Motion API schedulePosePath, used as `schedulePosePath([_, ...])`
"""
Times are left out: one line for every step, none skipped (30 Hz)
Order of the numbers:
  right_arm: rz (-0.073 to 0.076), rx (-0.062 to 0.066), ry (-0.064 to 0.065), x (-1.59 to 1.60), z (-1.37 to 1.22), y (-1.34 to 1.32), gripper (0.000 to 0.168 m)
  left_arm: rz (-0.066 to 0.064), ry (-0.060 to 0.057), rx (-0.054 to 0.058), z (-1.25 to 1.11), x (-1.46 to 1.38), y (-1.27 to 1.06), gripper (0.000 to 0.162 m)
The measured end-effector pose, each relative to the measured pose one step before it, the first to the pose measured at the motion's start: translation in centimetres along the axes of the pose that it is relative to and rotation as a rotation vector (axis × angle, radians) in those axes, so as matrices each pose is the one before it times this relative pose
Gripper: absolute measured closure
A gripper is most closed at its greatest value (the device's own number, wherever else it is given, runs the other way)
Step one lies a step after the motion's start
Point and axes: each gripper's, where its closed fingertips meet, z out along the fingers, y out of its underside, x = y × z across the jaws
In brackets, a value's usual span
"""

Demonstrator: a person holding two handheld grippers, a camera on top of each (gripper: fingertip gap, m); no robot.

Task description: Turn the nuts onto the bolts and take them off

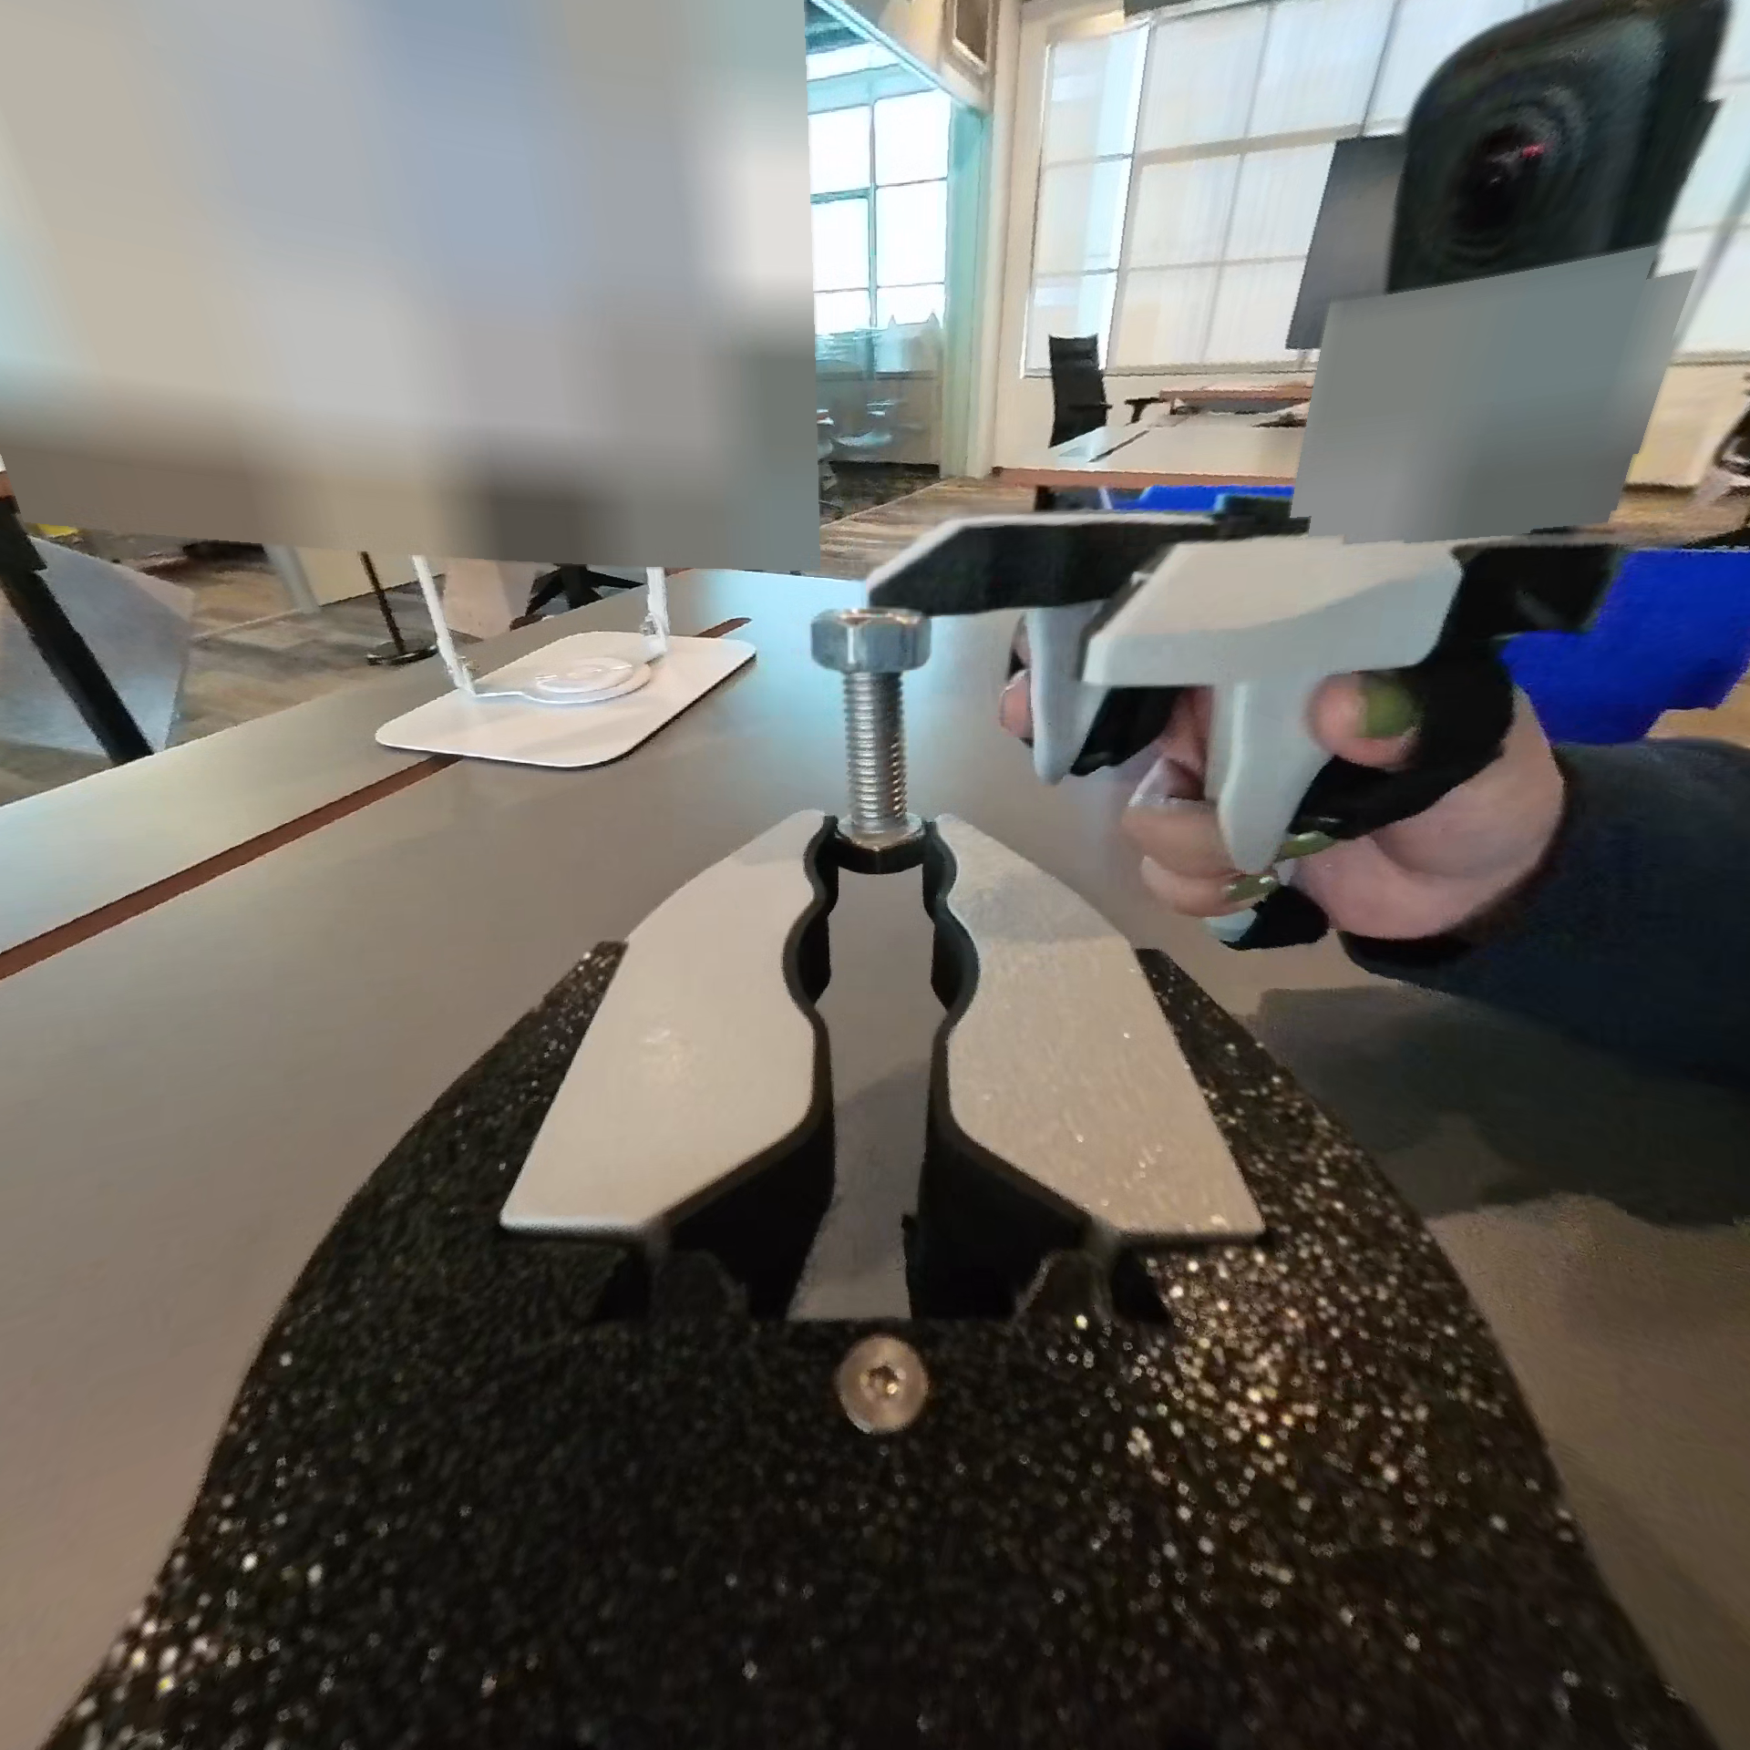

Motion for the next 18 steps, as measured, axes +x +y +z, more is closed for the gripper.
schedulePosePath([-0.0001, -0.0095, -0.0061, -0.041, 0.048, 0.111, 0.122, 0.0019, 0.0230, -0.0029, 0.069, 0.294, 0.076, 0.146])
schedulePosePath([-0.0096, -0.0009, -0.0070, -0.134, 0.020, 0.000, 0.121, 0.0022, 0.0211, -0.0039, 0.098, 0.299, 0.067, 0.146])
schedulePosePath([-0.0127, -0.0035, -0.0045, -0.134, 0.012, -0.005, 0.121, 0.0028, 0.0217, -0.0060, 0.074, 0.310, 0.053, 0.146])
schedulePosePath([-0.0170, -0.0093, -0.0092, -0.181, -0.020, 0.060, 0.121, 0.0056, 0.0125, -0.0066, 0.045, 0.193, 0.010, 0.146])
schedulePosePath([-0.0167, -0.0137, -0.0157, -0.229, -0.051, 0.144, 0.124, 0.0067, 0.0016, -0.0048, -0.010, 0.047, -0.001, 0.145])
schedulePosePath([-0.0081, -0.0071, -0.0042, -0.007, -0.146, 0.046, 0.125, 0.0025, 0.0016, -0.0032, -0.049, 0.028, 0.032, 0.145])
schedulePosePath([-0.0043, -0.0009, -0.0112, -0.034, -0.225, -0.038, 0.127, -0.0057, 0.0019, 0.0032, -0.047, -0.022, -0.045, 0.145])
schedulePosePath([0.0027, 0.0030, -0.0084, 0.059, -0.229, -0.078, 0.129, -0.0152, 0.0021, 0.0048, -0.054, -0.081, -0.052, 0.145])
schedulePosePath([0.0082, 0.0129, -0.0007, 0.137, -0.150, -0.197, 0.128, -0.0115, 0.0105, 0.0023, -0.019, 0.012, 0.004, 0.146])
schedulePosePath([0.0102, 0.0100, 0.0002, 0.109, -0.038, -0.137, 0.125, -0.0007, 0.0122, -0.0034, 0.035, 0.109, 0.072, 0.146])
schedulePosePath([0.0107, -0.0023, 0.0009, 0.058, 0.107, 0.048, 0.120, 0.0059, 0.0124, -0.0093, 0.096, 0.192, 0.143, 0.145])
schedulePosePath([0.0034, -0.0102, -0.0067, -0.111, 0.193, 0.171, 0.115, 0.0091, 0.0203, -0.0070, 0.151, 0.383, 0.099, 0.146])
schedulePosePath([-0.0060, -0.0134, -0.0083, -0.215, 0.206, 0.226, 0.113, 0.0078, 0.0173, -0.0040, 0.175, 0.382, 0.046, 0.145])
schedulePosePath([-0.0170, -0.0154, -0.0101, -0.275, 0.139, 0.224, 0.112, 0.0071, 0.0052, -0.0071, 0.137, 0.190, 0.085, 0.145])
schedulePosePath([-0.0264, -0.0197, -0.0126, -0.259, -0.016, 0.227, 0.114, 0.0065, -0.0038, -0.0061, 0.018, -0.031, 0.083, 0.145])
schedulePosePath([-0.0276, -0.0172, -0.0047, -0.019, -0.221, 0.134, 0.119, -0.0047, -0.0050, 0.0038, -0.127, -0.171, -0.001, 0.145])
schedulePosePath([-0.0160, -0.0118, -0.0036, 0.141, -0.369, 0.008, 0.122, -0.0221, -0.0008, 0.0169, -0.242, -0.237, -0.171, 0.145])
schedulePosePath([-0.0067, -0.0038, -0.0132, 0.053, -0.395, -0.091, 0.127, -0.0334, 0.0068, 0.0224, -0.229, -0.178, -0.249, 0.145])
